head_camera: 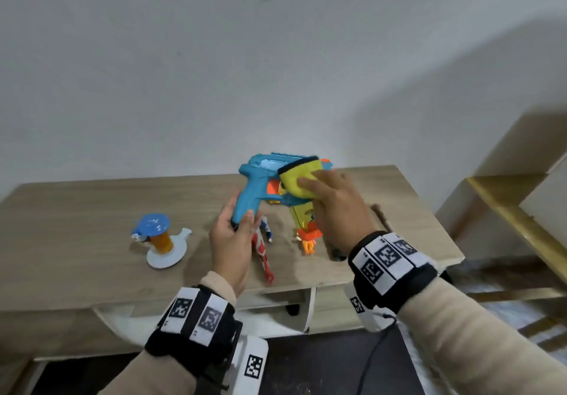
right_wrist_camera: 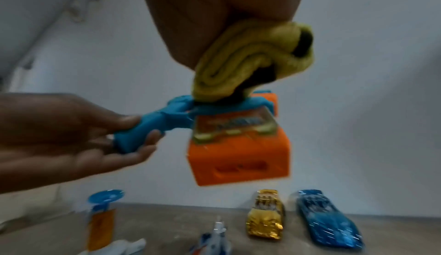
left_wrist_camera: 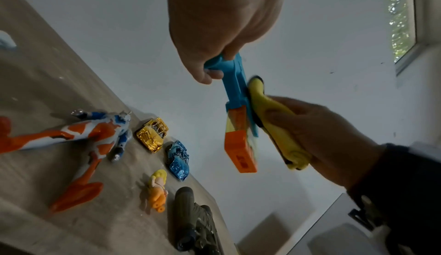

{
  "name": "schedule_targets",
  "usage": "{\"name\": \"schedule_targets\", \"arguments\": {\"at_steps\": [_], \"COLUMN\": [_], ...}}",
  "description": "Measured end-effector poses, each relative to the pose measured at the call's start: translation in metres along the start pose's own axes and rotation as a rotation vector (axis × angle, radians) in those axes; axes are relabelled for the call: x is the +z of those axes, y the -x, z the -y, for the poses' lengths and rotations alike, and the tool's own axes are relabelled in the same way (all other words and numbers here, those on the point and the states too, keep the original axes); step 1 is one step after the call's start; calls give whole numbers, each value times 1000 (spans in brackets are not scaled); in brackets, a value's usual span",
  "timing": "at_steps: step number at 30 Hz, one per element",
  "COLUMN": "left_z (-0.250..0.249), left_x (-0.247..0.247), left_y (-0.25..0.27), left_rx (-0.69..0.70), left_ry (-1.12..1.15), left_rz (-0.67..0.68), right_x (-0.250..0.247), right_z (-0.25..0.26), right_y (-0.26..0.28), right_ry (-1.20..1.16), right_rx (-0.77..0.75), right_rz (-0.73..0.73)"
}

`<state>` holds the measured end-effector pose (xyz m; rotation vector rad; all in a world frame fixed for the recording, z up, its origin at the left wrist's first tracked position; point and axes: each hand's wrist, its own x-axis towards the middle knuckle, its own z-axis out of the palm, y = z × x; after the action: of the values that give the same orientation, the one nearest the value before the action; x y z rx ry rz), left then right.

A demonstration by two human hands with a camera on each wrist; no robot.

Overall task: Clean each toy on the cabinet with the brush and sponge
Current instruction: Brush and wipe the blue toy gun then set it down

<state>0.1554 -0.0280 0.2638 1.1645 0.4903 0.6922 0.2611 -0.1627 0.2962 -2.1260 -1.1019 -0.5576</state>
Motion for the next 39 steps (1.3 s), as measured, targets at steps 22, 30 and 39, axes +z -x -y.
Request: {"name": "schedule_targets", "arguments": {"at_steps": [22, 30, 39], "left_z": [-21, -33, -29], "left_x": [-45, -55, -63], "left_y": [0, -16, -11], "left_rx": [-33, -18, -45], "left_ry": [106, 193, 184], "left_rz": [-7, -60, 105], "right_x": [-15, -3, -37], "right_z": [87, 65, 44], "right_y": [-20, 21, 1], "right_ry": [-275, -136, -366], "right_rx": [-60, -223, 433], "right_rz": [-25, 372, -162]}}
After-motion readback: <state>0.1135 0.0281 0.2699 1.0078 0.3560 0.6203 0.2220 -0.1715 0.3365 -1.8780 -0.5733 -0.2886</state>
